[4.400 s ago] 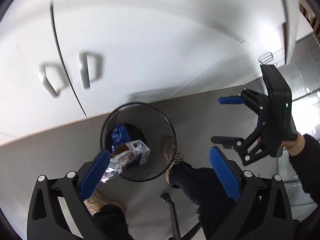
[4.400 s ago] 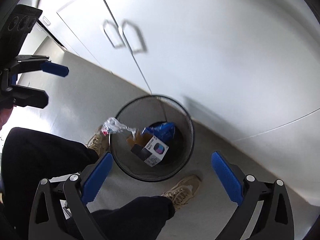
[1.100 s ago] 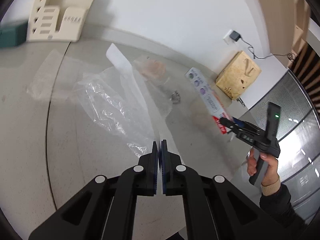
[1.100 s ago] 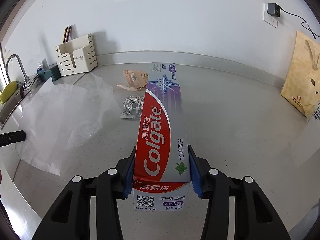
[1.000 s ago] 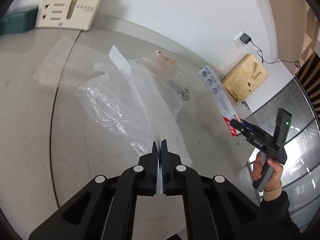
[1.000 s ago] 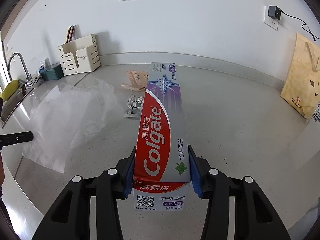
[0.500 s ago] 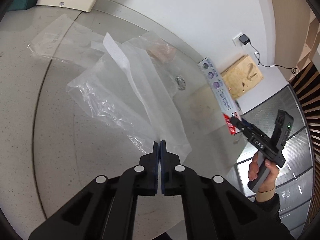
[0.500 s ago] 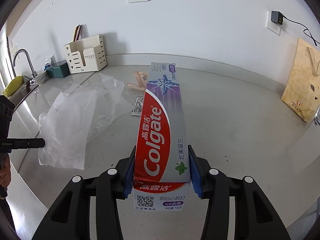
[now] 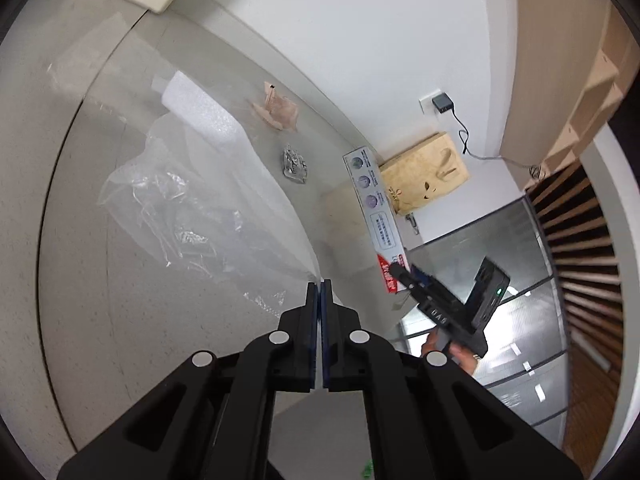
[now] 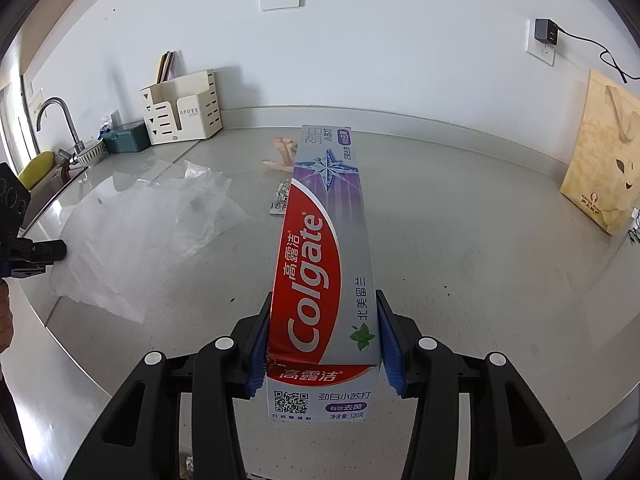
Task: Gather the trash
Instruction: 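Grasp the Colgate toothpaste box with the right tool while the left tool grasps a clear wrapper, then carry the toothpaste box and clear wrapper down over the mesh wastebasket with both tools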
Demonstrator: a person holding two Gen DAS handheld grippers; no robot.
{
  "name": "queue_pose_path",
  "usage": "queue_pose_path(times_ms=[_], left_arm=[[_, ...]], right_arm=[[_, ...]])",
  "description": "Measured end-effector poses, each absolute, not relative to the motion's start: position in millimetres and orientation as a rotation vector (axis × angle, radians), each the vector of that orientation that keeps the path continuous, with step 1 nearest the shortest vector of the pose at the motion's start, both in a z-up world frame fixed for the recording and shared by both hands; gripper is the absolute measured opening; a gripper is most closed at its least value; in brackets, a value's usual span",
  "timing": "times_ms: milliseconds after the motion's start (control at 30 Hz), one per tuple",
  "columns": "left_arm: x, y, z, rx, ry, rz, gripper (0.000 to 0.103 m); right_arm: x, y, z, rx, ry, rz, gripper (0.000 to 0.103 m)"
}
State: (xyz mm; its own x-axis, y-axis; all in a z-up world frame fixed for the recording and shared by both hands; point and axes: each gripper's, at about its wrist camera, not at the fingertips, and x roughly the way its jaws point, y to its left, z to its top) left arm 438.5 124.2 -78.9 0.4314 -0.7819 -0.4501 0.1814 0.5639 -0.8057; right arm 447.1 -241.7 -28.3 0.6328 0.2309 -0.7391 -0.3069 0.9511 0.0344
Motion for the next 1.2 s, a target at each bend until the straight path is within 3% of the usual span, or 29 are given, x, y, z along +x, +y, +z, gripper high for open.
queue_pose_path(times_ms=[133, 233, 367, 400, 467, 500, 800, 833, 900, 933, 967, 1200], left_arm=[[441, 128, -96, -0.845, 0.991, -0.69, 0.005], [441, 124, -106, -0.799, 1.036, -0.605, 0.031], [438, 123, -105, -0.76, 1.033, -0.561, 0.036], [438, 124, -101, -0.75, 1.027, -0.542, 0.04], [440, 129, -95, -0.774, 1.011, -0.542, 0.061], [443, 130, -92, -0.784, 1.007, -0.538, 0.061], [492, 121, -82, -0.689, 1.071, -0.416, 0.06], [495, 123, -89, -0.696, 1.086, -0.418, 0.057], [503, 120, -99, -0.69, 1.103, -0.435, 0.037], [505, 116, -101, -0.671, 1.1, -0.432, 0.011], [505, 112, -103, -0.649, 1.094, -0.427, 0.003], [490, 109, -101, -0.674, 1.028, -0.491, 0.002]], right_arm=[[444, -244, -24, -0.093, 0.818, 0.312, 0.05], [443, -244, -23, -0.093, 0.818, 0.319, 0.05], [443, -242, -25, -0.103, 0.812, 0.319, 0.05], [444, -242, -26, -0.101, 0.817, 0.319, 0.05], [447, -242, -30, -0.101, 0.827, 0.32, 0.05], [447, -242, -32, -0.099, 0.83, 0.319, 0.05], [448, -240, -35, -0.109, 0.831, 0.323, 0.05], [447, -241, -34, -0.109, 0.831, 0.323, 0.05], [446, -242, -35, -0.107, 0.831, 0.324, 0.05], [446, -243, -35, -0.107, 0.831, 0.325, 0.05], [445, -243, -35, -0.106, 0.832, 0.326, 0.05], [436, -248, -35, -0.091, 0.82, 0.323, 0.05]])
